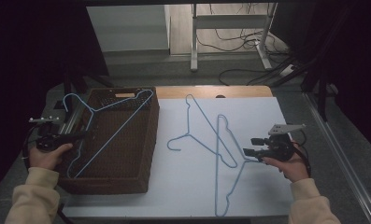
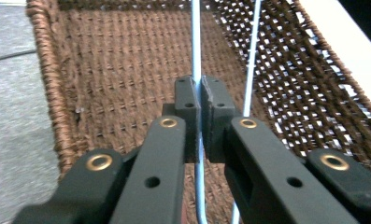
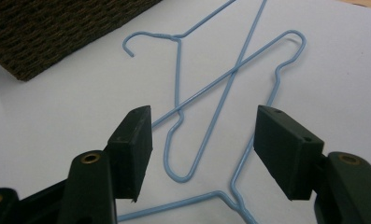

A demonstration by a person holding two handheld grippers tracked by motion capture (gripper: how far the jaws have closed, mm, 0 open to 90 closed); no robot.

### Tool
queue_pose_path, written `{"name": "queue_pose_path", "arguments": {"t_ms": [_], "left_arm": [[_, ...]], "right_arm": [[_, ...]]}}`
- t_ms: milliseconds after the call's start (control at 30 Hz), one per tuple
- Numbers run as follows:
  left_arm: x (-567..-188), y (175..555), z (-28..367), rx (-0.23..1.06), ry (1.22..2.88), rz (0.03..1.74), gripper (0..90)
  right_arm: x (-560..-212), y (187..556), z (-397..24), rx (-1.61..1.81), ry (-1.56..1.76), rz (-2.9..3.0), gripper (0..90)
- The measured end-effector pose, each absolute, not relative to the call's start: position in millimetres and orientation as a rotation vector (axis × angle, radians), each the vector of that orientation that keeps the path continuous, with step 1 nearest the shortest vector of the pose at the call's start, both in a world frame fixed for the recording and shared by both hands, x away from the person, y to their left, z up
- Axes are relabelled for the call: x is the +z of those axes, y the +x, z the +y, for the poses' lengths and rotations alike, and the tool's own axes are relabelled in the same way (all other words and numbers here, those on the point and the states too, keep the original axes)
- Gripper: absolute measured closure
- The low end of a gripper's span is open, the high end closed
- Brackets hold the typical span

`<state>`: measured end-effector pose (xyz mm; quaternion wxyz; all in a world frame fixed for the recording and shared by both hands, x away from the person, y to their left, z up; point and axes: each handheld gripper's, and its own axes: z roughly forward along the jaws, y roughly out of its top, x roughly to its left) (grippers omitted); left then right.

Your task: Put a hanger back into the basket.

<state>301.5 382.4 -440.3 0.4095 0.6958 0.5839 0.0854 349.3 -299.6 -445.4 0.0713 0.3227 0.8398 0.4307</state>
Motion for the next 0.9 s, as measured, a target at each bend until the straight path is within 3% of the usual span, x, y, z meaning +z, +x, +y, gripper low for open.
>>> {"name": "queue_pose_path", "arguments": {"t_ms": [67, 167, 367, 600, 900], "left_arm": [[-439.7, 300.9, 381.5, 0.226, 1.753, 1.461, 81.8], [-439.4, 300.1, 381.3, 0.236, 1.750, 1.461, 70.1], [-437.3, 297.9, 376.6, 0.266, 1.767, 1.426, 61.8], [-427.9, 292.1, 357.3, 0.263, 1.793, 1.344, 44.1], [-419.6, 287.3, 318.7, 0.224, 1.835, 1.180, 37.0]], "right_arm": [[-445.6, 349.4, -299.1, 1.294, 0.970, 2.527, 37.2], [-445.8, 349.6, -298.9, 1.294, 0.970, 2.528, 37.1], [-446.0, 349.9, -298.8, 1.297, 0.974, 2.530, 36.8], [-445.9, 350.4, -298.0, 1.299, 0.968, 2.535, 36.4], [-445.6, 352.4, -294.5, 1.306, 0.978, 2.538, 33.7]]}}
